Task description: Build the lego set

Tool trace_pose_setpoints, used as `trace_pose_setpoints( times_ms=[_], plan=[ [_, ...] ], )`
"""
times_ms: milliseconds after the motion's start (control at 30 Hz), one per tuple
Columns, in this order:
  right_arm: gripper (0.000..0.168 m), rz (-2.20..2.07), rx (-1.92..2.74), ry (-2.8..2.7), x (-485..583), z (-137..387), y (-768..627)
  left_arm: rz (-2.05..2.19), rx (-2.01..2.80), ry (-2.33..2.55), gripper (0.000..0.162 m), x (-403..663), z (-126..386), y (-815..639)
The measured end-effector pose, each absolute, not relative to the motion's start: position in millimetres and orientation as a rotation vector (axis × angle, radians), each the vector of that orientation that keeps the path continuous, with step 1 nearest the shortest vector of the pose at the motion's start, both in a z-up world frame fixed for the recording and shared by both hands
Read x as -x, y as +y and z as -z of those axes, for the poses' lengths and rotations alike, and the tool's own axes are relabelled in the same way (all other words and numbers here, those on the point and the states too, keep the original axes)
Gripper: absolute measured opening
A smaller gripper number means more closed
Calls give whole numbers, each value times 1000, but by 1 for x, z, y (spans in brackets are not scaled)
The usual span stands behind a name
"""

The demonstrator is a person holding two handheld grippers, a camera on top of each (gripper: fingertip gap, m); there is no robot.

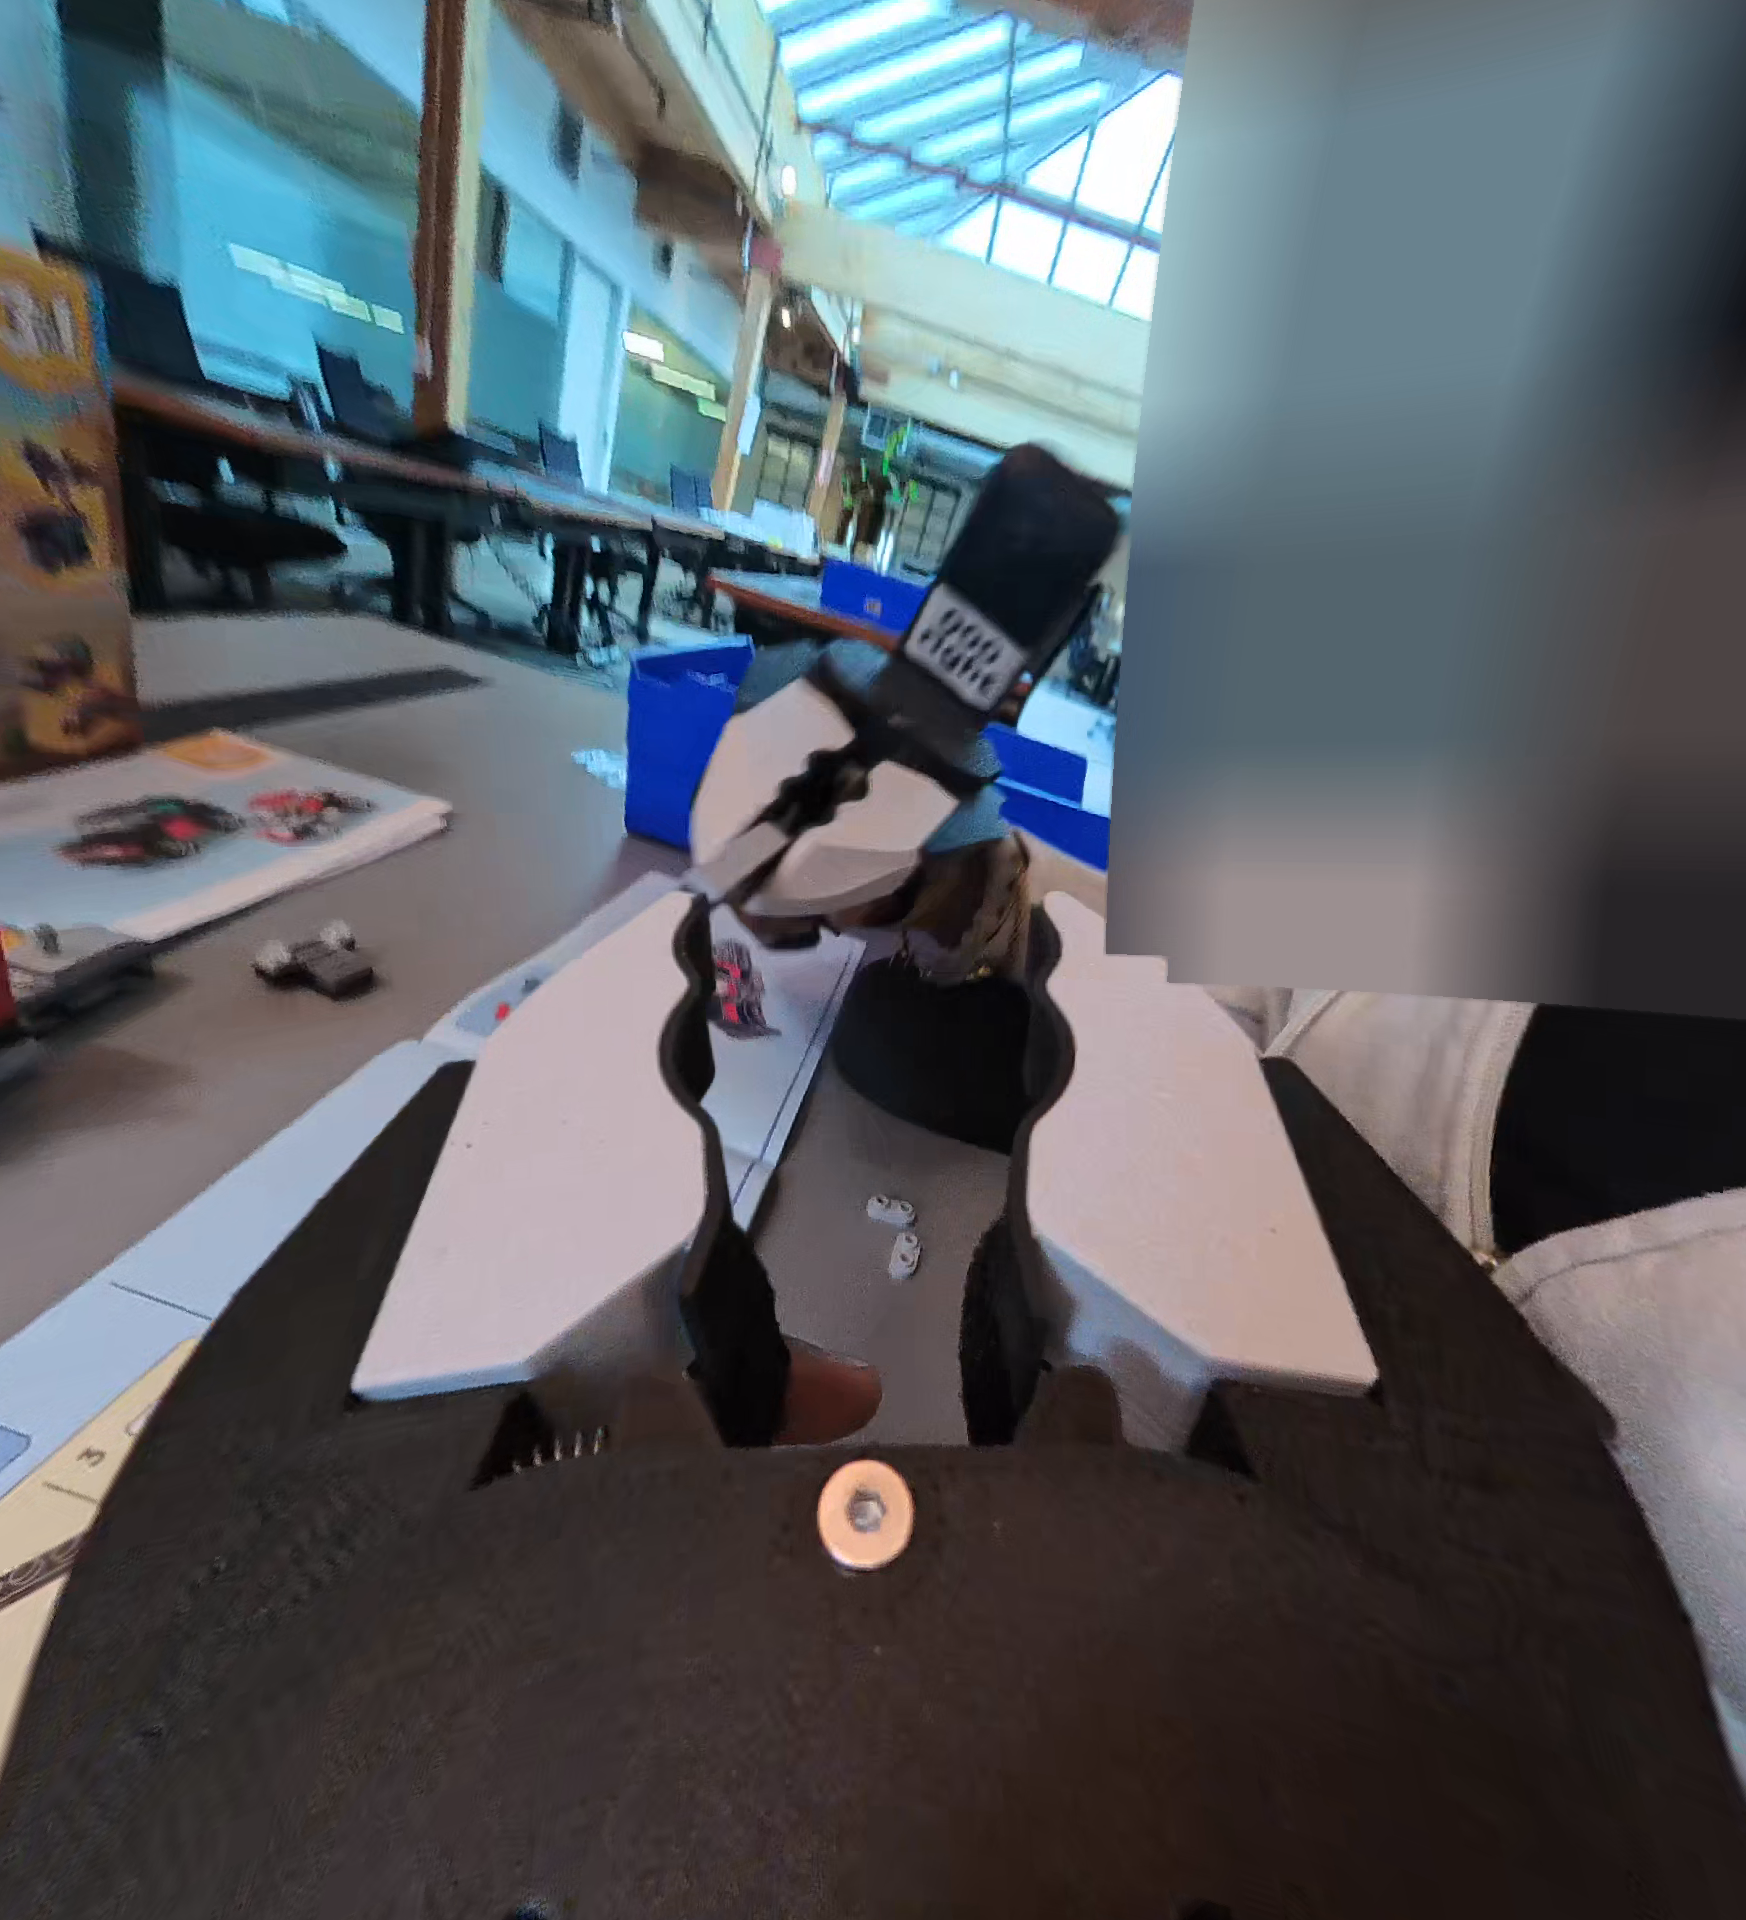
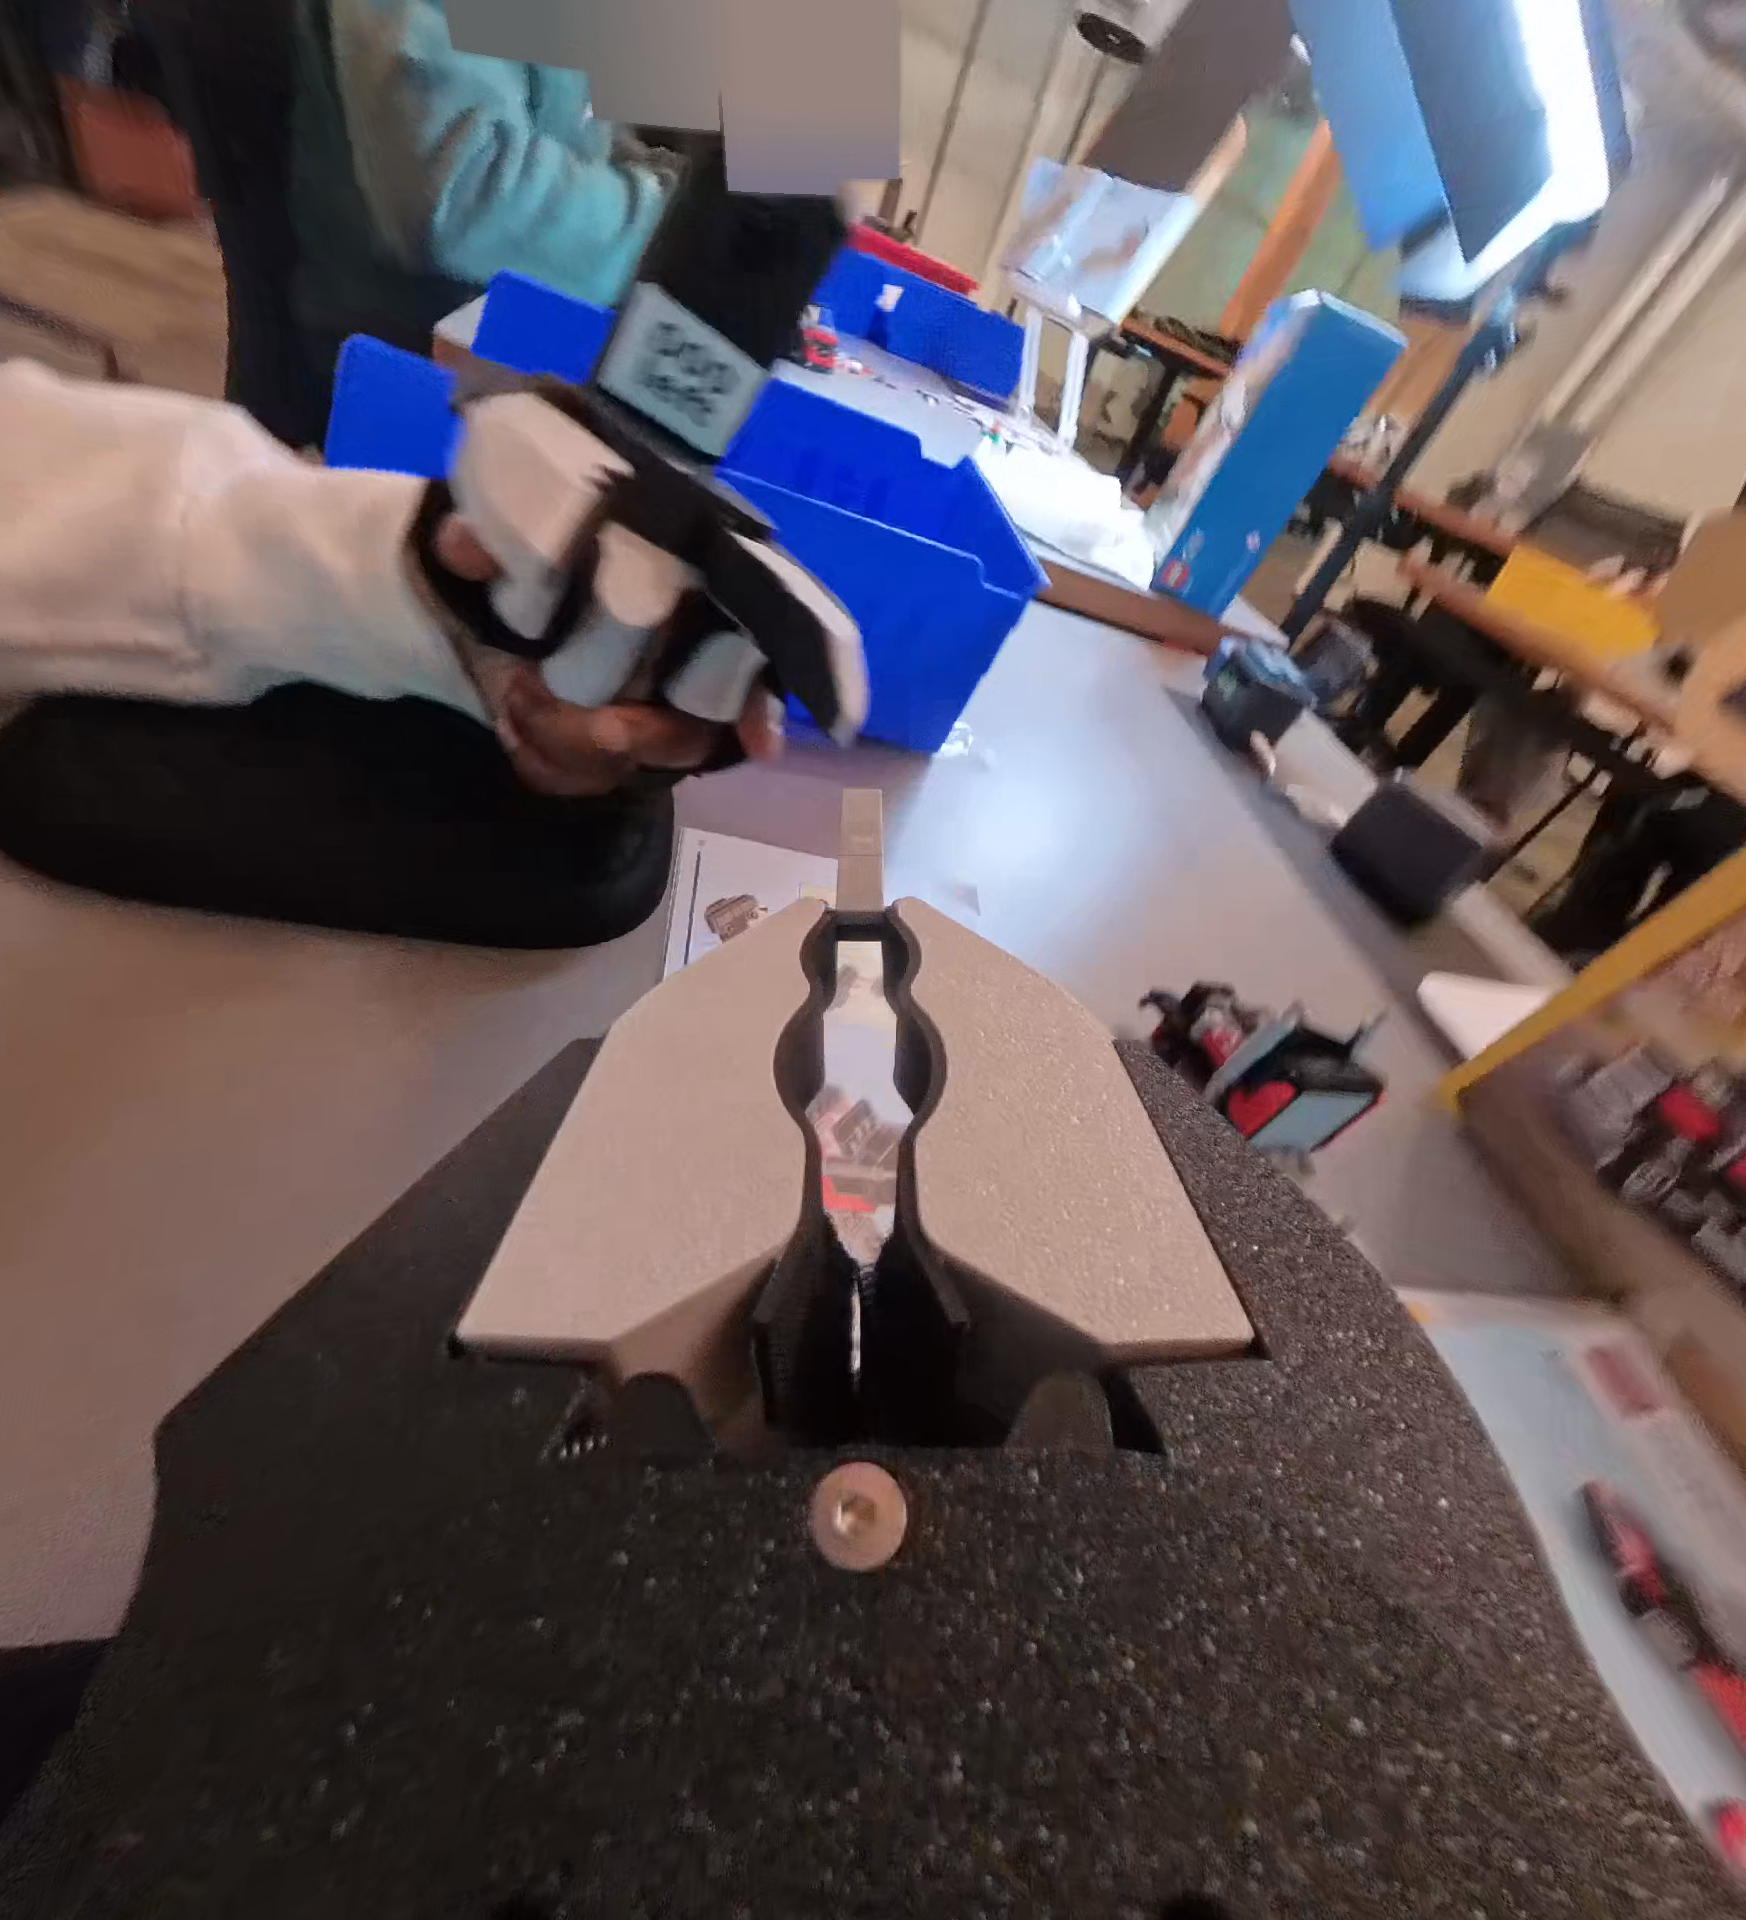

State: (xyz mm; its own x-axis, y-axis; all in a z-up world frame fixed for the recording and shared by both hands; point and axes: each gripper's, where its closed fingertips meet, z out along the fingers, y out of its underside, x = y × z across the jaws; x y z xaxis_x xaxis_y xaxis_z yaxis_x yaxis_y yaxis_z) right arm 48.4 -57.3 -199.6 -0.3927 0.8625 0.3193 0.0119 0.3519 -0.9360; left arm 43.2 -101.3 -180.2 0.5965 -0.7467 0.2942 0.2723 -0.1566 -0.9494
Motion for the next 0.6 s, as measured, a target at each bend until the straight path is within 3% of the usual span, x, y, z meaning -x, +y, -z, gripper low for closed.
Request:
trace_pose_setpoints(
  times_ms=[133,300,600],
  plan=[
    [8,-1321,950,-1649,-46,204,-44,965,1395,467,41,-47,175,-117],
    [8,-1347,993,-1704,-47,221,-46,1005,1366,646,6,-66,178,-133],
    [8,-1483,1013,-1752,-49,223,-58,1106,1214,725,2,-70,164,-155]
  ],
)
